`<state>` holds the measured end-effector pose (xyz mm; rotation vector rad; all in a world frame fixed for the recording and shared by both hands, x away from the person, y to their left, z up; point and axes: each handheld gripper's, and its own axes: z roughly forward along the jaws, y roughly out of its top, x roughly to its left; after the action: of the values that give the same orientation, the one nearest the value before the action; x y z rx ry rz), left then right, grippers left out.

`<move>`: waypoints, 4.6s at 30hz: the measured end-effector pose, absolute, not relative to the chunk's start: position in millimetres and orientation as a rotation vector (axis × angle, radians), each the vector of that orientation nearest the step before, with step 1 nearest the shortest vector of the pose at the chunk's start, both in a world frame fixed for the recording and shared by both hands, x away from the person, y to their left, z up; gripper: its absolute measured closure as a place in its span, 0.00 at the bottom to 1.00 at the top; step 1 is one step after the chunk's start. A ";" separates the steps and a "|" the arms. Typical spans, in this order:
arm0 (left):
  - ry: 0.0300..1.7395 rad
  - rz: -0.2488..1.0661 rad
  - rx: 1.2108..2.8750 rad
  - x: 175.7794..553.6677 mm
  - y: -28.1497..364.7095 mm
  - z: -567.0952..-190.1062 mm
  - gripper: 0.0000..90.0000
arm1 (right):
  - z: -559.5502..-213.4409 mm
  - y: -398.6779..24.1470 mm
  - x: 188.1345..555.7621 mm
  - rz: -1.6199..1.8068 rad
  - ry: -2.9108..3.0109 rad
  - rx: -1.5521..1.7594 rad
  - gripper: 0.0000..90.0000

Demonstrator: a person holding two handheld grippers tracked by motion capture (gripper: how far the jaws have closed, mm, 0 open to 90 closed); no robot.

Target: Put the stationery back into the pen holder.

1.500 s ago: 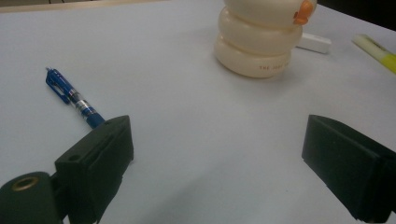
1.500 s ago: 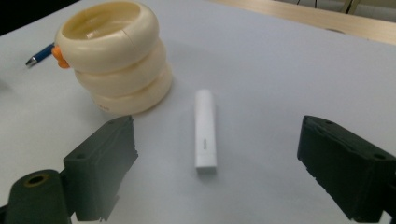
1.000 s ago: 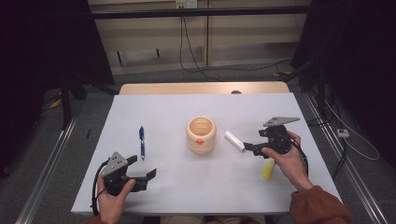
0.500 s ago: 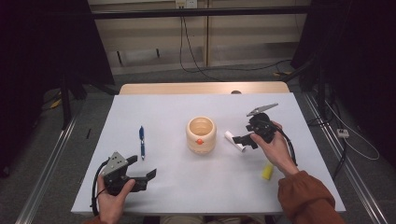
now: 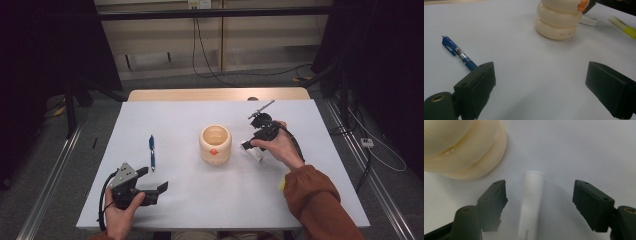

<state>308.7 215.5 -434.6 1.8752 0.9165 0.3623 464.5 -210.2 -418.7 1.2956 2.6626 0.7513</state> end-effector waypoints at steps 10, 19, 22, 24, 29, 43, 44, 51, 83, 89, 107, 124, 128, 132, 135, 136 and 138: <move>0.913 0.369 1.876 308.4 216.3 -433.9 0.10 | -424.3 -197.4 472.3 0.664 2.712 1.270 0.53; 0.916 0.371 1.875 309.0 216.6 -434.2 0.10 | -429.0 -192.4 472.6 0.621 2.731 1.243 0.64; 0.915 0.371 1.875 309.4 216.9 -434.2 0.10 | -430.4 -188.7 472.2 0.581 2.737 1.239 0.66; 0.914 0.371 1.874 309.0 217.0 -433.9 0.10 | -431.7 -187.6 472.9 0.579 2.739 1.232 0.68; 0.922 0.373 1.867 309.4 218.0 -434.0 0.10 | -435.5 -184.1 474.1 0.540 2.750 1.242 0.70; 0.918 0.367 1.875 309.3 216.6 -434.8 0.10 | -434.2 -184.2 473.9 0.535 2.741 1.270 0.75; 0.920 0.366 1.874 309.3 216.6 -434.9 0.10 | -433.9 -184.1 473.8 0.544 2.748 1.257 0.75; 0.920 0.370 1.872 308.8 216.8 -434.9 0.10 | -428.6 -184.0 466.6 0.629 2.734 1.245 0.75; 0.923 0.365 1.871 307.5 217.4 -434.2 0.10 | -402.8 -216.9 414.6 1.147 2.461 1.245 0.75; 0.923 0.365 1.870 307.8 217.1 -434.4 0.10 | -395.0 -218.9 410.8 1.263 2.393 1.198 0.75; 0.919 0.363 1.870 307.9 217.5 -434.1 0.10 | -376.0 -213.9 399.6 1.506 2.211 1.000 0.75; 0.921 0.363 1.870 308.2 217.2 -434.2 0.10 | -359.5 -208.9 392.6 1.602 2.125 0.855 0.75; 0.918 0.366 1.872 308.5 217.1 -434.4 0.10 | -356.4 -205.8 393.7 1.619 2.114 0.836 0.75; 0.917 0.364 1.873 308.6 217.2 -434.6 0.10 | -352.3 -201.1 395.9 1.633 2.106 0.812 0.75; 0.923 0.363 1.871 308.4 217.3 -434.5 0.10 | -349.6 -196.5 397.2 1.646 2.100 0.797 0.75; 0.923 0.363 1.871 308.5 217.5 -434.5 0.10 | -348.6 -195.0 397.5 1.648 2.099 0.792 0.75; 0.923 0.364 1.871 308.4 217.5 -434.4 0.10 | -346.3 -192.5 399.1 1.657 2.090 0.779 0.75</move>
<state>308.4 217.5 -434.4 1.8708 0.9227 0.3638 399.1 -192.5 -346.3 0.7792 2.0900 1.6566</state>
